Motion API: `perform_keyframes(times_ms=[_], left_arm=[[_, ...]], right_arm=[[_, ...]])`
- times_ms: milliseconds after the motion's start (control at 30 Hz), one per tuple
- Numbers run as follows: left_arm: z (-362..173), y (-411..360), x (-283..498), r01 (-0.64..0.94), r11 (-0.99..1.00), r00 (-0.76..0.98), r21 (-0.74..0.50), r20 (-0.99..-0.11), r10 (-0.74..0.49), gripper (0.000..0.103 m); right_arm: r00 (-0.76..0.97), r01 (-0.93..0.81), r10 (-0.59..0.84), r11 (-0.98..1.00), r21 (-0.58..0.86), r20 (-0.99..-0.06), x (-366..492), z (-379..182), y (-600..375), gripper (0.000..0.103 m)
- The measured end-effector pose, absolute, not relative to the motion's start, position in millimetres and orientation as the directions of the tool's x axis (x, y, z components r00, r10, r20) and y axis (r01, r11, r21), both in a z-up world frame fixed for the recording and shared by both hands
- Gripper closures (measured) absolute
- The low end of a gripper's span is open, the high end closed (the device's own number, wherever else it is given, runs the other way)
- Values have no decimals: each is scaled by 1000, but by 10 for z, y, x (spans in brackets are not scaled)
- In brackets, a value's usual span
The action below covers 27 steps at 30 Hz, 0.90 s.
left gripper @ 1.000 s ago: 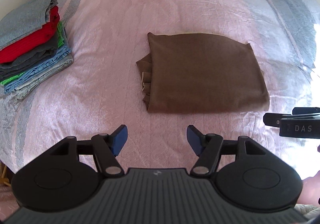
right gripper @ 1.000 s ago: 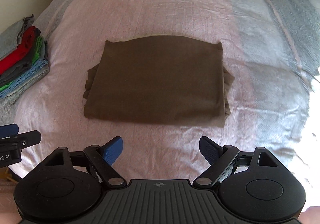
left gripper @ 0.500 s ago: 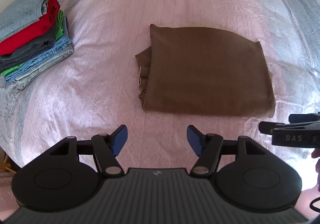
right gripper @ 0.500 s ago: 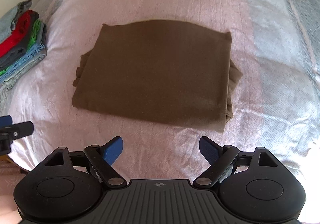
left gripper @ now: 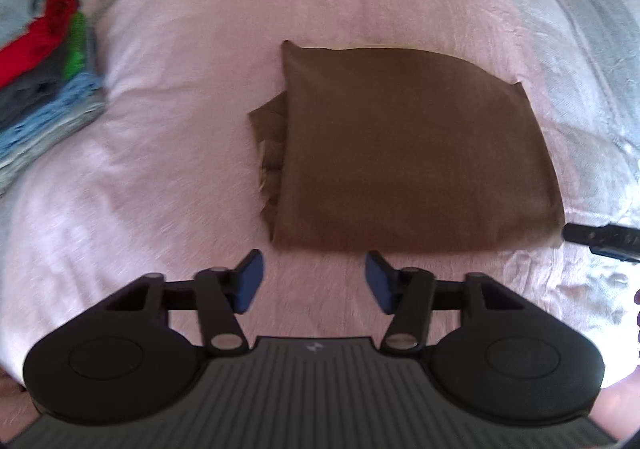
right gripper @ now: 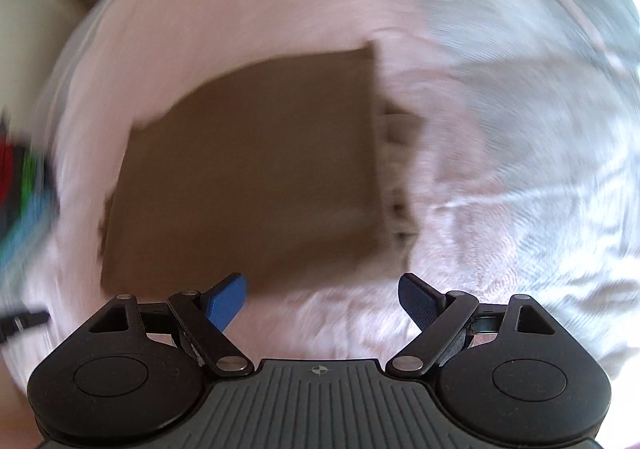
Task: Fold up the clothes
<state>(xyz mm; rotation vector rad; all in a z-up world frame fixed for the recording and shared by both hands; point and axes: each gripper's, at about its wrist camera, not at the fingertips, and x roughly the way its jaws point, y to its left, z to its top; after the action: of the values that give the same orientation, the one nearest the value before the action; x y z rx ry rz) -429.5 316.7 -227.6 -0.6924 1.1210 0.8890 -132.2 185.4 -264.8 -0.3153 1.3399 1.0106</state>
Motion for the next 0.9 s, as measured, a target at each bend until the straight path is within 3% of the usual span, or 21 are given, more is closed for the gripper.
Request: perform_keyframes(times_ms=[100,400,467,633,667,700,800,900], left_arm=[[-2501,3365,-4258,-857,508,235,-87,-943,235,69],[-3075,3856,-4095,-829,506,377,-240,-907,189,74],[-3183,3926,-4113,-830,490,392,-265,-903,177,77],[-3415,4048,-4215,-838,444,423,-319,-892,157,82],[-3450,4060,-4248,-839,429,432,-334,-888,154,82],[-3485,4072,-4281,-842,411,442,-351,-884,150,84],[-3561,4107,-4363,-843,364,469,-396,-872,137,86],[-3575,4135,-4408,-834,356,489,-421,-863,126,86]], right_arm=[[-70,-650,512,628,428,-856,-1059,-2843,1764,17],[-36,-572,634,620,537,-772,-596,-3391,1882,18],[-78,-545,654,604,582,-752,-518,-3528,1888,34],[-161,-452,721,553,700,-674,-395,-3757,1880,37],[-176,-435,729,545,717,-661,-396,-3787,1877,39],[-191,-413,736,540,734,-649,-402,-3822,1872,47],[-197,-339,755,546,766,-626,-399,-3940,1845,50],[-187,-278,756,571,772,-627,-377,-4006,1812,74]])
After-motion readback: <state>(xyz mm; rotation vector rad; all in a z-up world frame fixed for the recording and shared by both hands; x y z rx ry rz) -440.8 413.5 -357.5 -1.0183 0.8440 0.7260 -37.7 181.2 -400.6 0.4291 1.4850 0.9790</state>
